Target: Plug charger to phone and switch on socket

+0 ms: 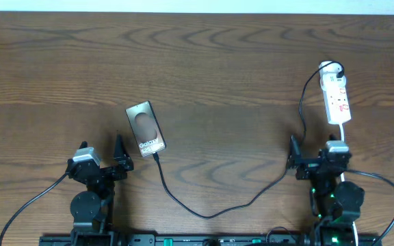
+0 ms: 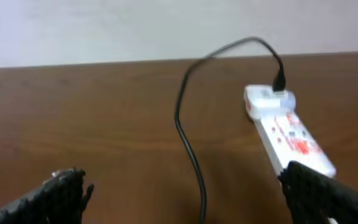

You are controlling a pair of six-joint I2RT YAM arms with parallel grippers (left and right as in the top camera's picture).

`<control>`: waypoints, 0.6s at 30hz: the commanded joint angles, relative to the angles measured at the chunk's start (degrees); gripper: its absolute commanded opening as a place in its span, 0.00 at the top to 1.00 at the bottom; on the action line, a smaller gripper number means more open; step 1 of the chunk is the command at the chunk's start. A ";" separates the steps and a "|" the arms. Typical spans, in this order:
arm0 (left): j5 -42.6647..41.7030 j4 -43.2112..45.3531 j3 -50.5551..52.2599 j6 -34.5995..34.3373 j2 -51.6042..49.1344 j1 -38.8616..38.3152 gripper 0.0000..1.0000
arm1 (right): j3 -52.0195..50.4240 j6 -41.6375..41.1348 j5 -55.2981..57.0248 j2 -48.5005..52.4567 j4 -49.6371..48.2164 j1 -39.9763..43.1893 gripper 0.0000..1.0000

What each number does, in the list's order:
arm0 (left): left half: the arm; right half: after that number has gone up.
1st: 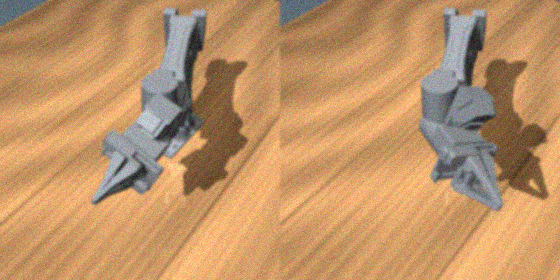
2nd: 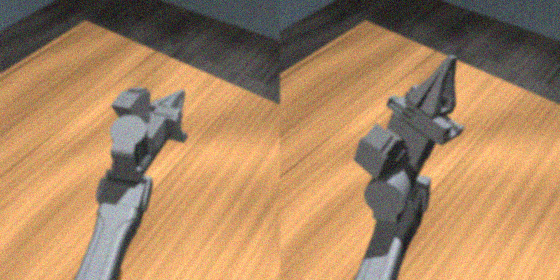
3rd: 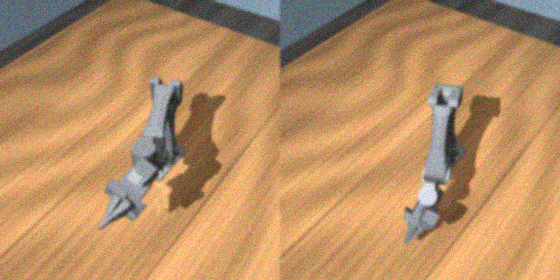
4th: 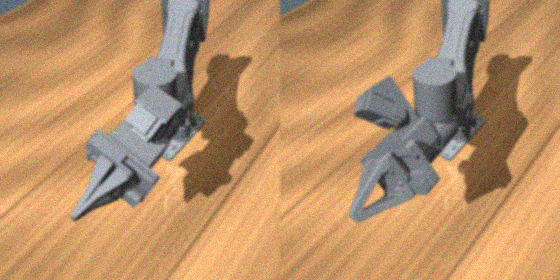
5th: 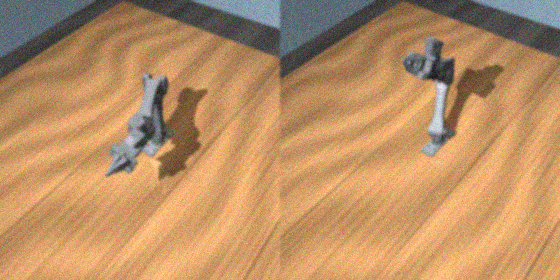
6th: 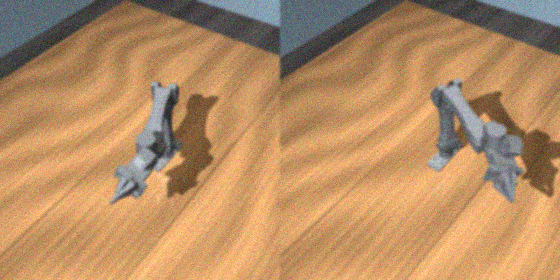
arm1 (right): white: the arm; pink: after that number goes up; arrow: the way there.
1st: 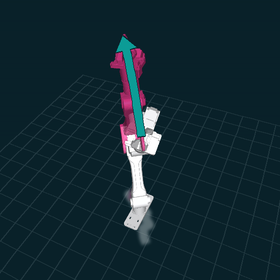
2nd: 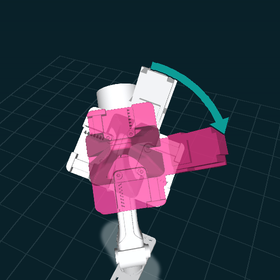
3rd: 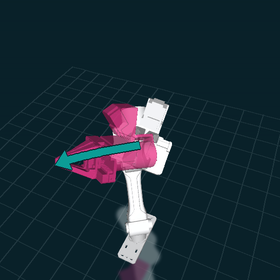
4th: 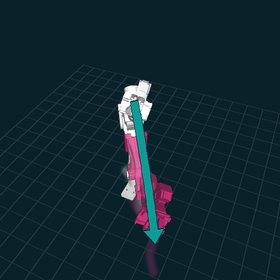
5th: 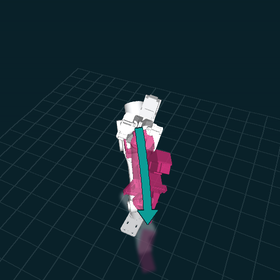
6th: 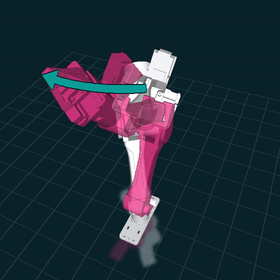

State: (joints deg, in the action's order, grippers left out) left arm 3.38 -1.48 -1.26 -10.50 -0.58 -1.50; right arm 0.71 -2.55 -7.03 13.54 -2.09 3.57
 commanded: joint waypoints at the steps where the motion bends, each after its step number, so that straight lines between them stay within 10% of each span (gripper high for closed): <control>1: 1.62 -2.36 1.03 0.15 0.31 0.31 0.09 | -0.39 -0.02 3.15 -4.57 4.46 -0.24 0.01; 18: 1.62 -2.36 1.03 0.15 0.31 0.31 0.09 | -0.37 1.90 9.25 -13.27 6.49 -0.31 0.01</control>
State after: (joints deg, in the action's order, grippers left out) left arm 3.38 -1.50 -1.26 -10.50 -0.58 -1.50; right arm 0.38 -1.89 0.62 0.91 4.03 3.57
